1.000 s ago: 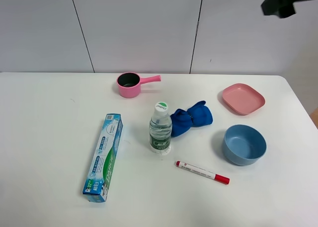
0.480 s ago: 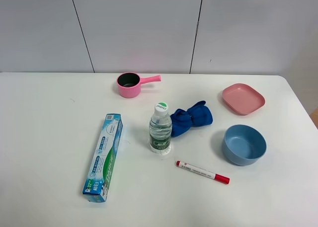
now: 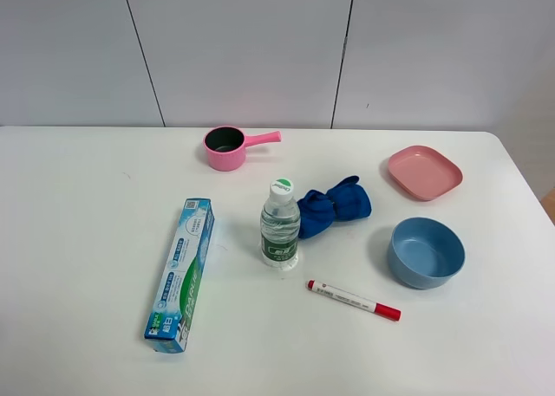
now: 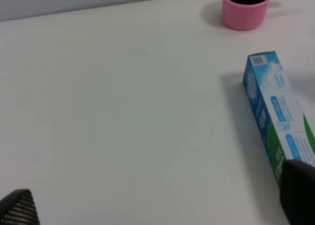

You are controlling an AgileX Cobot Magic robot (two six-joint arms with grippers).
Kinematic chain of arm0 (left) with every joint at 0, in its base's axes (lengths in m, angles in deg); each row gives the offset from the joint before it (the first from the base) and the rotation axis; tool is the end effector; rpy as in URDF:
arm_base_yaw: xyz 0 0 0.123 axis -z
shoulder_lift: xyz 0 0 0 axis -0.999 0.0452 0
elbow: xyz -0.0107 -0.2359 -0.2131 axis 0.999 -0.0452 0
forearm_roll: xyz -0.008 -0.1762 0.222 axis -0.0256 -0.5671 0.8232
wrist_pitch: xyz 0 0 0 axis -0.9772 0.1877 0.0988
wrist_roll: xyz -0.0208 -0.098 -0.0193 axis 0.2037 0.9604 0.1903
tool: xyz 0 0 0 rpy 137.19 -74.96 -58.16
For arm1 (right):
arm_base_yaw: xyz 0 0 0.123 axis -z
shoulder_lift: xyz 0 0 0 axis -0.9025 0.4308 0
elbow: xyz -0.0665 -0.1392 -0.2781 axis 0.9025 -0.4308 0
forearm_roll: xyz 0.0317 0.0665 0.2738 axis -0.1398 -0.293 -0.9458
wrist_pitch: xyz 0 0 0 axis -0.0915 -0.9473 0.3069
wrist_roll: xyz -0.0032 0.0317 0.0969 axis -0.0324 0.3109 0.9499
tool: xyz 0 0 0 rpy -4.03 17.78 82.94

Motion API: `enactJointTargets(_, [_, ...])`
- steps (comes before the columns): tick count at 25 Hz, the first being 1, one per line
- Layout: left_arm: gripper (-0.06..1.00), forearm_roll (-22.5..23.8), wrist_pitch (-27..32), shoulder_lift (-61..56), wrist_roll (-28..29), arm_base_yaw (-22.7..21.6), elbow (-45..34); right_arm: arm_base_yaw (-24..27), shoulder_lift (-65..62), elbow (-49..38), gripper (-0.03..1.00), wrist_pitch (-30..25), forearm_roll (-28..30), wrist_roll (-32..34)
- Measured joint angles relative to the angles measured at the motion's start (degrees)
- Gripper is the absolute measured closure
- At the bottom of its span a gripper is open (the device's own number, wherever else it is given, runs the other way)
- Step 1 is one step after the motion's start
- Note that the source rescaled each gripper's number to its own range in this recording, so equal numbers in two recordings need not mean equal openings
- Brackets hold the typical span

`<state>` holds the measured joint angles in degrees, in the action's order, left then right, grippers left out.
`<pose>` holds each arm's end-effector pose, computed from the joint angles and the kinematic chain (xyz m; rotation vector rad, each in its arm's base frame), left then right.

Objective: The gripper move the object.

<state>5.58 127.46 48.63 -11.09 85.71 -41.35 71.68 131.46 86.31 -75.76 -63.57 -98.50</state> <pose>-0.0024 -0.0069 0.2912 0.0893 2.0202 -0.0019 0.2144 -0.0391 0.4988 -0.0526 2.2782 -0.3205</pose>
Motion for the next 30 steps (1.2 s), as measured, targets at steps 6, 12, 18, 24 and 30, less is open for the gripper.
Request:
enactJointTargets(6, [-0.06, 0.0, 0.0, 0.0, 0.0, 0.0, 0.0, 0.0, -10.8, -1.1, -0.03, -3.2, -3.6, -0.6])
enactJointTargets(12, [-0.06, 0.0, 0.0, 0.0, 0.0, 0.0, 0.0, 0.0, -24.4, -11.9, -0.03, -2.3, -4.0, -0.6])
enactJointTargets(18, [-0.06, 0.0, 0.0, 0.0, 0.0, 0.0, 0.0, 0.0, -42.5, -31.4, -0.03, 3.3, -6.9, -0.4])
enactJointTargets(24, [-0.06, 0.0, 0.0, 0.0, 0.0, 0.0, 0.0, 0.0, -57.7, -47.7, -0.03, 5.0, -8.2, 0.3])
enactJointTargets(30, [-0.06, 0.0, 0.0, 0.0, 0.0, 0.0, 0.0, 0.0, -63.6, -54.6, -0.03, 4.5, -8.4, 3.9])
